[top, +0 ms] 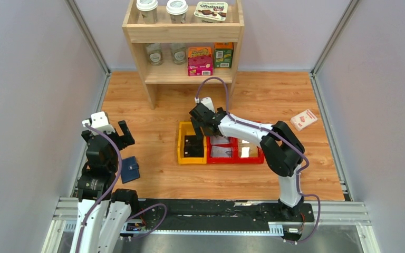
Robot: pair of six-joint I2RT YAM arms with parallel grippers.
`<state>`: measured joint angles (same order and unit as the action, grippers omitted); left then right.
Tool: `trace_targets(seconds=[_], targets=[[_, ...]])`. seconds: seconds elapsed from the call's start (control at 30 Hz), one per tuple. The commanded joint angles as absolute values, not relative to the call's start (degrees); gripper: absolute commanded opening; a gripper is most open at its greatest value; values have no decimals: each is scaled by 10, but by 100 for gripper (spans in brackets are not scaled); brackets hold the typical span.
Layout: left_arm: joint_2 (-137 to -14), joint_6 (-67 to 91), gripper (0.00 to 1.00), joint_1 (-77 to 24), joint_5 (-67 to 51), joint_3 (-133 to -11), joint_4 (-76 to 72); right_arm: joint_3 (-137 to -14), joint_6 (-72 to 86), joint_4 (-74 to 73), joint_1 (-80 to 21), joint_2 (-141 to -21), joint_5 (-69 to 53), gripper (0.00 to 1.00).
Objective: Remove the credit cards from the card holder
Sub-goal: Remove the storage box from the center of the board, then move the card holder to the center of the board.
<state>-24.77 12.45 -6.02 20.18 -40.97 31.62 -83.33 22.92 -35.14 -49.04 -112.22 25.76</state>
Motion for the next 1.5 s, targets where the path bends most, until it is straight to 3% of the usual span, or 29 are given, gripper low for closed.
trace_targets(seconds=[0.0,0.43,0.83,1.17,1.47], targets=[[-243,112,98,-63,210,-408,308,-861,116,-262,-462,-1136,287,100],[-252,112,98,-63,217,-407,307,-874,3,-178,-402,-1144,230,100],[-284,122,98,-64,227,-407,314,-838,-23,-134,-395,-1068,169,100],[-403,195,100,-55,212,-438,360,-673,113,-133,-417,-817,113,100],[-585,272,100,39,198,-453,445,-504,199,-91,-420,-630,73,100]])
